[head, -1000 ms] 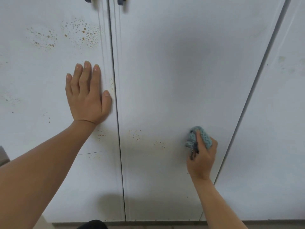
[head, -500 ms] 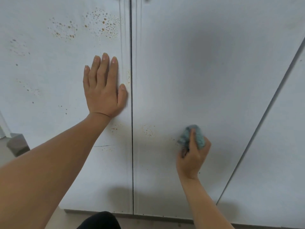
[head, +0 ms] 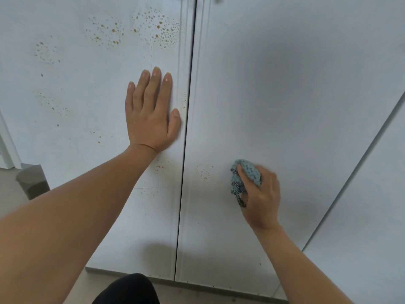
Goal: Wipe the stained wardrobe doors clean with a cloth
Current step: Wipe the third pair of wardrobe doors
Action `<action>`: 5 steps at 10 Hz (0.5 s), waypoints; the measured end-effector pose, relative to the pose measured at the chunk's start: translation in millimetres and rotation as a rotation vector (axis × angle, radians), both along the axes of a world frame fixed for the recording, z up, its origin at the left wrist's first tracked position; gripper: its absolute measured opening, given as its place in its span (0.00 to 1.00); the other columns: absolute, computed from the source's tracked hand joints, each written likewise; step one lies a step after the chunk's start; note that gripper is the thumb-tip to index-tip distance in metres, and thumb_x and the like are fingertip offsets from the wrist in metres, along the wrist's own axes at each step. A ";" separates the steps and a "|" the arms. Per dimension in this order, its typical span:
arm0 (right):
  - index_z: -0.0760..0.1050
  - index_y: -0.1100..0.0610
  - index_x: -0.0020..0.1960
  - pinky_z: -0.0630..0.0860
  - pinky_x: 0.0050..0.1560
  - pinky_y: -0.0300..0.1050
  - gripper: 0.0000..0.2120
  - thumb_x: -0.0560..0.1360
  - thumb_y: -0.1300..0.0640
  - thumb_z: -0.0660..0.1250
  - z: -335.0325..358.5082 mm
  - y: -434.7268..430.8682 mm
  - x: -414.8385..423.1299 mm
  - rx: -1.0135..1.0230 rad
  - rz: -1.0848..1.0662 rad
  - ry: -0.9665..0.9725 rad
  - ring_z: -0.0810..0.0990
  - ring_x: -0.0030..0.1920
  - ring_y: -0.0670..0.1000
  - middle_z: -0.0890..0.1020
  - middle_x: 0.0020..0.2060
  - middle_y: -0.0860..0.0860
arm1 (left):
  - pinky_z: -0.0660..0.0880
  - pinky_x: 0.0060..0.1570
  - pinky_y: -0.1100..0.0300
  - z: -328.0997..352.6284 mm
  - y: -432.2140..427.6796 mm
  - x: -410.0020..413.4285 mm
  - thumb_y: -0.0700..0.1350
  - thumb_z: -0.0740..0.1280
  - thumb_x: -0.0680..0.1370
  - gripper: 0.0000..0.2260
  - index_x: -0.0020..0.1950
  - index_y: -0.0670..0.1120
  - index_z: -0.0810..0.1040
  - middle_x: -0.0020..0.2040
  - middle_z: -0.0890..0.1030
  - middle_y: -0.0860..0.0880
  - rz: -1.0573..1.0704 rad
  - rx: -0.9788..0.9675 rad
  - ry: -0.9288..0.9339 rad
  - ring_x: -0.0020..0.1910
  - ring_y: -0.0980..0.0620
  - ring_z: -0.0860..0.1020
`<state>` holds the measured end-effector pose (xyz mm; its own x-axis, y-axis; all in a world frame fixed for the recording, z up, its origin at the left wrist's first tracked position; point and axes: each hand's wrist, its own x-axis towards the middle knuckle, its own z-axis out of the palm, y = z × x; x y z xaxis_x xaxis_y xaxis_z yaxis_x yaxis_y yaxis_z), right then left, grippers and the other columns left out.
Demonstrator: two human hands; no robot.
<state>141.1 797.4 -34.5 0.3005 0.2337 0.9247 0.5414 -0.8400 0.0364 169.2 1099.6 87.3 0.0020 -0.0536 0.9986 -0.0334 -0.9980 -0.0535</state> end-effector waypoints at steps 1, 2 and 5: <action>0.79 0.51 0.65 0.76 0.53 0.57 0.18 0.75 0.59 0.71 -9.4 2.0 -3.2 -0.156 0.033 0.105 0.76 0.55 0.59 0.78 0.57 0.56 | 0.59 0.79 0.38 0.6 -0.2 -1.1 0.53 0.55 0.83 0.28 0.82 0.42 0.66 0.80 0.67 0.40 0.003 0.000 -0.002 0.80 0.40 0.62; 0.83 0.51 0.57 0.75 0.46 0.47 0.09 0.77 0.57 0.71 8.5 -3.9 -9.3 -0.335 0.125 0.092 0.79 0.49 0.49 0.81 0.48 0.48 | 0.58 0.79 0.39 -0.1 -1.1 -0.8 0.52 0.56 0.83 0.28 0.81 0.42 0.66 0.80 0.68 0.39 0.005 -0.001 -0.007 0.80 0.40 0.61; 0.80 0.55 0.64 0.72 0.47 0.53 0.16 0.76 0.57 0.71 22.3 10.0 -2.8 -0.483 0.158 -0.023 0.77 0.51 0.59 0.80 0.53 0.57 | 0.59 0.79 0.39 0.4 -1.1 -3.1 0.52 0.57 0.83 0.28 0.81 0.42 0.67 0.79 0.68 0.39 0.005 -0.001 -0.013 0.80 0.40 0.61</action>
<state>138.3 807.4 -12.3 0.2076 0.6771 0.7060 0.6551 -0.6322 0.4137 166.1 1098.6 87.7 -0.0105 -0.0529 0.9985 -0.0275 -0.9982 -0.0532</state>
